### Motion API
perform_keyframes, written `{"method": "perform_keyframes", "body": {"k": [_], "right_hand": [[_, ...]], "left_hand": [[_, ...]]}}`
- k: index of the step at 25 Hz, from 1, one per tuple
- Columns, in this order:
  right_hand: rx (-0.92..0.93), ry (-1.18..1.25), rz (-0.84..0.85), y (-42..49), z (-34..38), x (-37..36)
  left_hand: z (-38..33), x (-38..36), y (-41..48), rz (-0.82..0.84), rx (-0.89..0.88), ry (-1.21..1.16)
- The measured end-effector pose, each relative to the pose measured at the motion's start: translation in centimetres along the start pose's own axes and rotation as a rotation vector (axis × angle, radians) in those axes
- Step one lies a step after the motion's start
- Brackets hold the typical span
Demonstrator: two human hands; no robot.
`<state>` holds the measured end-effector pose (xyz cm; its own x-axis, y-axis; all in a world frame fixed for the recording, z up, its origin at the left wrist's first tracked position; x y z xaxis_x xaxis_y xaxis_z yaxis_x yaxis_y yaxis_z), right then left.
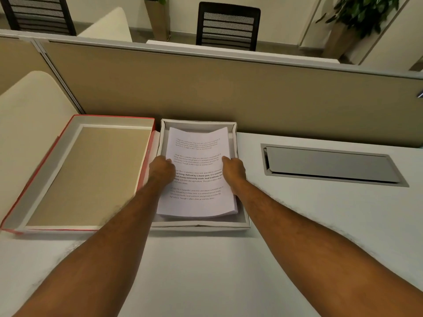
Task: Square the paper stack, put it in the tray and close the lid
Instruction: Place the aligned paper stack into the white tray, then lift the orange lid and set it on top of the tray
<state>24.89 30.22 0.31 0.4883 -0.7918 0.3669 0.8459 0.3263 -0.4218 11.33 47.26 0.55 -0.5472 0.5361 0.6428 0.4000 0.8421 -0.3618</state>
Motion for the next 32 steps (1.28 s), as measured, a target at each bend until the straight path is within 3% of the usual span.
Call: {"method": "perform_keyframes", "body": {"k": [5,10,16,20,32], "right_hand": [[0.011,-0.089,0.078,-0.8,0.5,-0.3],[0.162,-0.375,0.093,-2.2,1.2,-0.9],[0.544,-0.792,0.055,-4.5,1.4,-0.6],[0.612,-0.896,0.122,-6.2,-0.8,-1.0],[0.799,-1.052,0.139,-12.1,-5.1,-6.1]], "left_hand": [[0.2,-0.6,-0.4,-0.009,0.049,0.019],[-0.2,-0.9,-2.1,-0.04,0.004,0.047],[0.8,-1.0,-5.2,0.031,-0.348,0.357],[3.0,0.4,-7.3,-0.13,-0.533,0.627],[15.3,7.9,-9.6,-0.219,-0.322,0.803]]}}
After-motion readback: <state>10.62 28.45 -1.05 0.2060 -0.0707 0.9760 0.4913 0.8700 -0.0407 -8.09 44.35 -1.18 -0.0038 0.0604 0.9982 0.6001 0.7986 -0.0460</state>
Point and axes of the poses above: each hand's wrist, its own y-axis towards the middle knuckle, its own x-axis out of the back of the hand, z = x × y, the point moved 4 cm from there along y, towards the middle knuckle, and after that the axes turned 4 degrees about x, right-handed, at the moved point
